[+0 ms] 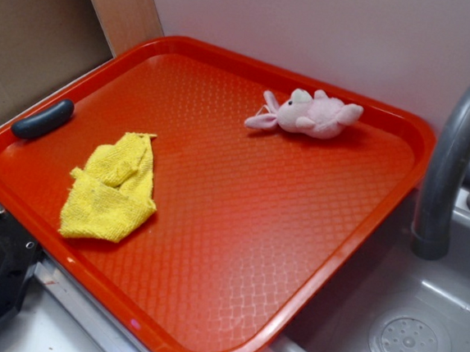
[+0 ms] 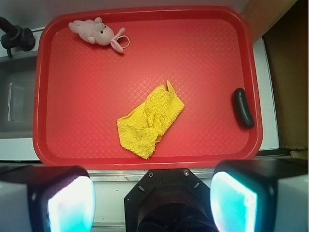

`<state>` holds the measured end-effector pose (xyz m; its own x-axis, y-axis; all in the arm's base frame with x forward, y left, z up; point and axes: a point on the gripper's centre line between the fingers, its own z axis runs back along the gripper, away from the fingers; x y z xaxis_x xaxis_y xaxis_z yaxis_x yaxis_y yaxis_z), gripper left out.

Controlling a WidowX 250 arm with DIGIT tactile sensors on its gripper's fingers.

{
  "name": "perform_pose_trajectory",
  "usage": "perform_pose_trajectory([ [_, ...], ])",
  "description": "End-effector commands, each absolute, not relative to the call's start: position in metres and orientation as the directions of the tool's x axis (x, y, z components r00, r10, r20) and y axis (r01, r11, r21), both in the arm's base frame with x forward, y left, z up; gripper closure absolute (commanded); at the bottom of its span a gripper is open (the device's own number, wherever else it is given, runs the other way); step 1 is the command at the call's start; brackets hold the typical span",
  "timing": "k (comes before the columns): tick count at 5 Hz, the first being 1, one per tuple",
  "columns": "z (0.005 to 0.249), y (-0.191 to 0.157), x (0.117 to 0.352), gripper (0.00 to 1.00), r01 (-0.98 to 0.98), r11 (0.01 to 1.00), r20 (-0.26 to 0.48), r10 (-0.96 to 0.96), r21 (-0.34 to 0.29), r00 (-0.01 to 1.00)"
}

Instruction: Grab the yellow cloth.

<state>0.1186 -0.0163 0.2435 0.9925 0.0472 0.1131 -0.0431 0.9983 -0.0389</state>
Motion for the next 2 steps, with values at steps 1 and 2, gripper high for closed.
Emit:
perform_pose_trajectory([
  [1,0.243,-0.016,0.119,0.00,-0.043,0.998,0.113,0.047,-0.039,0.992],
  [2,0.200,-0.015,0.155,0.00,-0.109,0.993,0.051,0.112,-0.049,0.992],
])
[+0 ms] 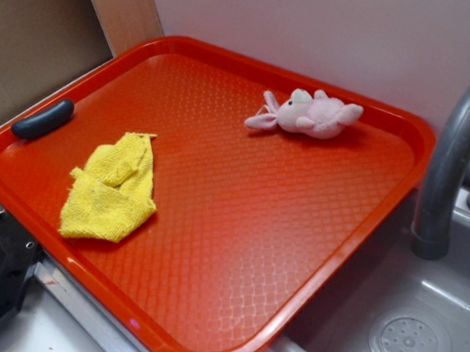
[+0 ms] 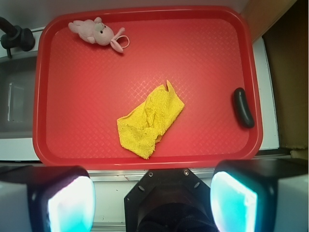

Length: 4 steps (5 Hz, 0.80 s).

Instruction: Grab the yellow cloth.

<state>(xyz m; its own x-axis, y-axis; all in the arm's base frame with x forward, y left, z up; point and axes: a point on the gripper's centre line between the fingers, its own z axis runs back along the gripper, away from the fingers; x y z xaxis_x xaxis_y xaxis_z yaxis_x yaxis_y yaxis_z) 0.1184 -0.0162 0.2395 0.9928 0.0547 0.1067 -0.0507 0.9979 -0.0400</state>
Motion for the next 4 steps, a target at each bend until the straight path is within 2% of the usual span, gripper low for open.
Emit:
perform_pose_trajectory([
  [1,0.150,-0.032,0.182,0.00,-0.223,0.972,0.030,0.226,-0.078,0.974],
  [2,0.100,-0.036,0.188,0.00,-0.218,0.974,0.017,0.220,-0.063,0.975],
  [3,0.056,-0.038,0.170,0.00,-0.154,0.988,-0.042,0.153,-0.004,0.987],
  [4,0.036,-0.034,0.149,0.00,-0.104,0.994,-0.072,0.106,0.024,0.992],
])
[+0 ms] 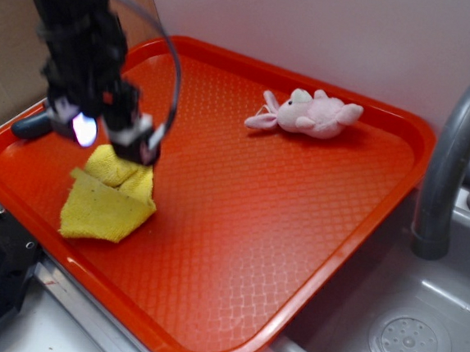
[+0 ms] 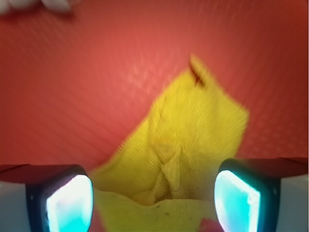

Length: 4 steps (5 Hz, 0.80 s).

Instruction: Grab the yellow cloth.

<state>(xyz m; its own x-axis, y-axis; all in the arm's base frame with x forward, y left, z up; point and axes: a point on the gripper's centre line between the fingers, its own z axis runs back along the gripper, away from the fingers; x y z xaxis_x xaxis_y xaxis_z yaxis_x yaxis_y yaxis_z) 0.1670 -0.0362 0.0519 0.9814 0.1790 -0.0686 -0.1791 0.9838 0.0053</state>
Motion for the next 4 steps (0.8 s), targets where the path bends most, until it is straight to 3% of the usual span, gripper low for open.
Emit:
perform_pose_trajectory([
  [1,0.021,-0.038,0.148,0.00,-0.066,0.998,-0.127,0.066,0.001,0.990],
  [2,0.006,-0.045,0.149,0.83,-0.031,0.998,-0.133,0.038,0.054,0.990],
  [3,0.007,-0.036,0.155,1.00,-0.048,0.994,-0.102,0.058,0.099,0.993],
  [4,0.011,-0.022,0.163,1.00,-0.051,0.992,-0.074,0.060,0.119,0.995],
])
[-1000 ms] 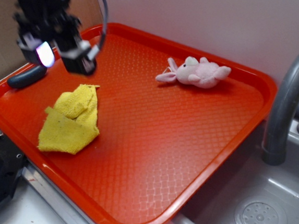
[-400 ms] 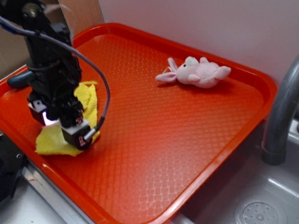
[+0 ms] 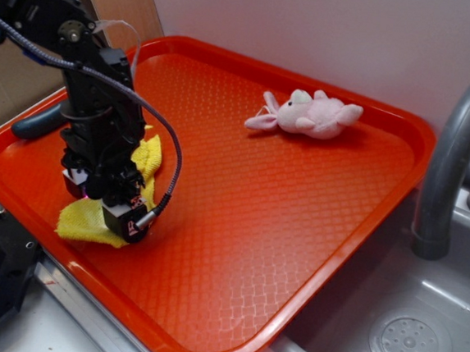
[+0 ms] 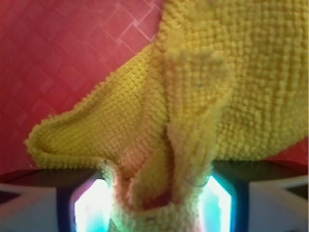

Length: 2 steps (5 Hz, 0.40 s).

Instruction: Grab the yellow cloth.

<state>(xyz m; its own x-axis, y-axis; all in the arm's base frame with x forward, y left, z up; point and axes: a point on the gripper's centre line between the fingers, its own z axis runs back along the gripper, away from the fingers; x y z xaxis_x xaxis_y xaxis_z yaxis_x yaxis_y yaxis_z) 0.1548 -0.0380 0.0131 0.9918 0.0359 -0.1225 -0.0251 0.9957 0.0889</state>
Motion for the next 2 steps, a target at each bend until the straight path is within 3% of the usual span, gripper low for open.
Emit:
perform_pose_trajectory([
  [1,0.022,-0.006,0.176,1.00,-0.013,0.990,-0.040,0.019,0.138,0.999],
  [2,0.072,0.021,0.200,1.00,-0.014,0.995,0.036,0.011,0.095,0.999],
])
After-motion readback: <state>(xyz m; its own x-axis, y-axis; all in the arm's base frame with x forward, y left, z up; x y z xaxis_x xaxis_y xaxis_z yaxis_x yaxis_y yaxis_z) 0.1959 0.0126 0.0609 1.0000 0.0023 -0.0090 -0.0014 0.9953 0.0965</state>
